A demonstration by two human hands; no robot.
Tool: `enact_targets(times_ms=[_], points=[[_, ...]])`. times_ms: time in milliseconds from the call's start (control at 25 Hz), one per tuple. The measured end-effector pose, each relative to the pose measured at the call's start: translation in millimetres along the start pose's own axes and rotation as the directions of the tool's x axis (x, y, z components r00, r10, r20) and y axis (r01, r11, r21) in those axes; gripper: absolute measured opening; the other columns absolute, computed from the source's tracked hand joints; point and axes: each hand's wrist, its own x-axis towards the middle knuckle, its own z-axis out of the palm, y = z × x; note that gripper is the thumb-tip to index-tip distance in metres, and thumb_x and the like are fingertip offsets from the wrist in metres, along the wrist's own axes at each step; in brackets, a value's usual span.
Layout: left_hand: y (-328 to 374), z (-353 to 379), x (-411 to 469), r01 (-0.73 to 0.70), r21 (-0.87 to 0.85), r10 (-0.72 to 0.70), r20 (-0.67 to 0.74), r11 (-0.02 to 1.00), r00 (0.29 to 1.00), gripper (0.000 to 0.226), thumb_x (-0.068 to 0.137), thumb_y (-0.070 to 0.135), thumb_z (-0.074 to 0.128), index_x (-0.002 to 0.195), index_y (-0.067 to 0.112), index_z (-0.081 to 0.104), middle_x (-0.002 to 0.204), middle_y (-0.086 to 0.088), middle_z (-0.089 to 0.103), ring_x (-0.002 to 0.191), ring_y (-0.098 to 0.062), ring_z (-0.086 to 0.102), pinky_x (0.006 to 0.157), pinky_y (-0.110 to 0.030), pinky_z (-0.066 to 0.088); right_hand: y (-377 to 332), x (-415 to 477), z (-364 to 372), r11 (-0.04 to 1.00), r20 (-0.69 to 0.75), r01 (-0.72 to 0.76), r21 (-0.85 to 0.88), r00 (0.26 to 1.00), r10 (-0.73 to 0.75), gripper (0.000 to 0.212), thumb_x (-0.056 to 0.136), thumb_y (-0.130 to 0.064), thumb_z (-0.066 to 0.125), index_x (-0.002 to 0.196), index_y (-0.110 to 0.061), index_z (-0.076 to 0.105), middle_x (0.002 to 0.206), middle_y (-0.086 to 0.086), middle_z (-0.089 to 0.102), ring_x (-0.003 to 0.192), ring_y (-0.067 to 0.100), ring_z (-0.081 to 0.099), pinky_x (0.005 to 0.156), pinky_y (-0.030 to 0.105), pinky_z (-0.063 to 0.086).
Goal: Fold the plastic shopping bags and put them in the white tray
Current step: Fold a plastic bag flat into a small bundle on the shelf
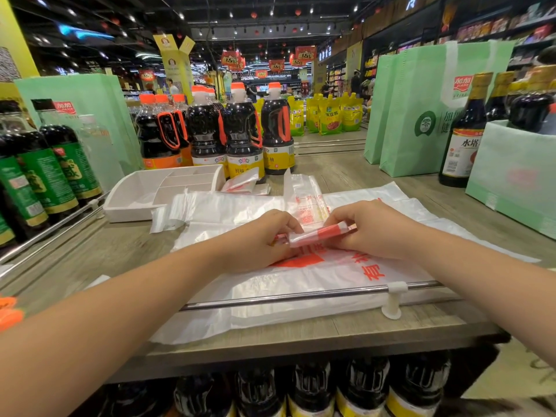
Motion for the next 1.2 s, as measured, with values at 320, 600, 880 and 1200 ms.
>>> enact_targets(times_ms=[320,600,880,1200], points=[[6.1,-4.8,0.0,0.059,-0.178,-0.089,-0.164,0.982,0.982,0.013,0.098,0.026,0.06,0.104,0.027,0.072,0.1,0.013,0.072,0.091,-0.003,0.067,0.077,-0.019,0.053,4.0,2.6,-0.2,0.99,0.038,-0.042,0.132,0.999,0.037,0.015,0.091,-0.038,0.069,0.105,-0.037,0.072,0.093,-0.017,0.074,0.087,0.0,0.066,0.081,0.017,0.051],[8.9,0.3,14.6,0.167,-0.24,-0.226,-0.245,0.956,0.943,0.02,0.098,0.041,0.058,0.105,0.022,0.059,0.079,0.006,0.071,0.072,-0.013,0.068,0.071,-0.036,0.059,0.9,13.0,7.5,0.964,-0.05,-0.193,0.186,0.977,0.205,0.041,0.093,-0.043,0.062,0.127,-0.023,0.051,0.09,-0.007,0.072,0.081,0.011,0.065,0.066,0.029,0.048],[9.7,0.8,13.3,0.18,-0.165,-0.222,-0.285,0.97,0.933,0.039,0.089,0.034,0.071,0.119,0.023,0.049,0.096,0.01,0.066,0.077,-0.009,0.068,0.066,-0.028,0.057,-8.0,14.8,12.6,0.988,-0.072,-0.14,-0.063,0.988,0.136,0.038,0.091,-0.038,0.065,0.128,-0.028,0.058,0.102,-0.002,0.066,0.087,0.014,0.061,0.068,0.027,0.043],[3.1,-4.9,-0.3,0.138,0.006,-0.136,-0.156,0.99,0.978,0.038,0.086,0.046,0.072,0.117,0.026,0.064,0.119,0.011,0.062,0.108,-0.003,0.059,0.096,-0.024,0.048,-3.0,7.7,6.6,0.979,0.128,-0.031,-0.203,0.99,0.058,0.051,0.09,-0.058,0.06,0.132,-0.028,0.059,0.136,-0.008,0.051,0.121,0.014,0.051,0.102,0.029,0.04]])
